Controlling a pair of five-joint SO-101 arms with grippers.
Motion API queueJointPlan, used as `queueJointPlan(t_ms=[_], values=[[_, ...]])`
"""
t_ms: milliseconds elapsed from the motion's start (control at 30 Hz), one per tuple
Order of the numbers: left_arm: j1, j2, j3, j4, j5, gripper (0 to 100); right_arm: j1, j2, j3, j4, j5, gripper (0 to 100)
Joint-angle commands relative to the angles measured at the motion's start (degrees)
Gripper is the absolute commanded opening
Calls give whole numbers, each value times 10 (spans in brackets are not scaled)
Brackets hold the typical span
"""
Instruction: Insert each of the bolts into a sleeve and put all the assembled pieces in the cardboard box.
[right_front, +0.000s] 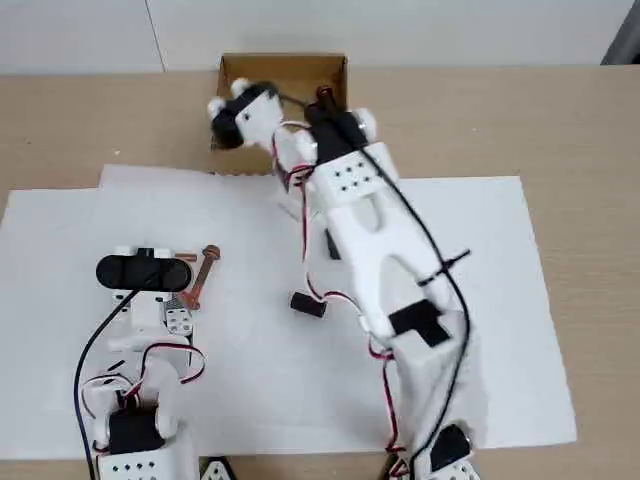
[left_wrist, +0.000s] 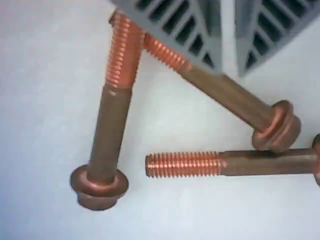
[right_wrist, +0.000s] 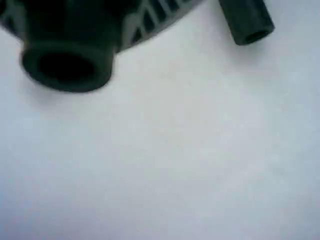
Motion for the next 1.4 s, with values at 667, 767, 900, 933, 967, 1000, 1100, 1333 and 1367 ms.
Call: queueJointPlan(t_ms=[667, 767, 900, 933, 967, 1000, 1100, 1333, 1367], values=[[-2, -3, -130, 91, -2, 6, 211, -522, 583, -22, -46, 5], [-1, -2, -200, 132, -2, 6, 226, -569, 650, -39, -46, 5], [0, 36, -283, 179, -3, 6, 228, -630, 716, -51, -49, 5], [0, 57, -308, 187, -3, 6, 229, -644, 730, -51, -49, 5], [0, 82, -337, 194, -2, 6, 230, -658, 741, -53, -49, 5], [0, 107, -361, 196, -1, 6, 230, -670, 752, -53, -49, 5], [0, 192, -428, 200, 0, 6, 230, -699, 777, -53, -47, 4], [4, 367, -569, 226, 0, 6, 231, -720, 789, -53, -46, 4], [10, 391, -582, 236, 0, 6, 231, -720, 789, -54, -46, 4]])
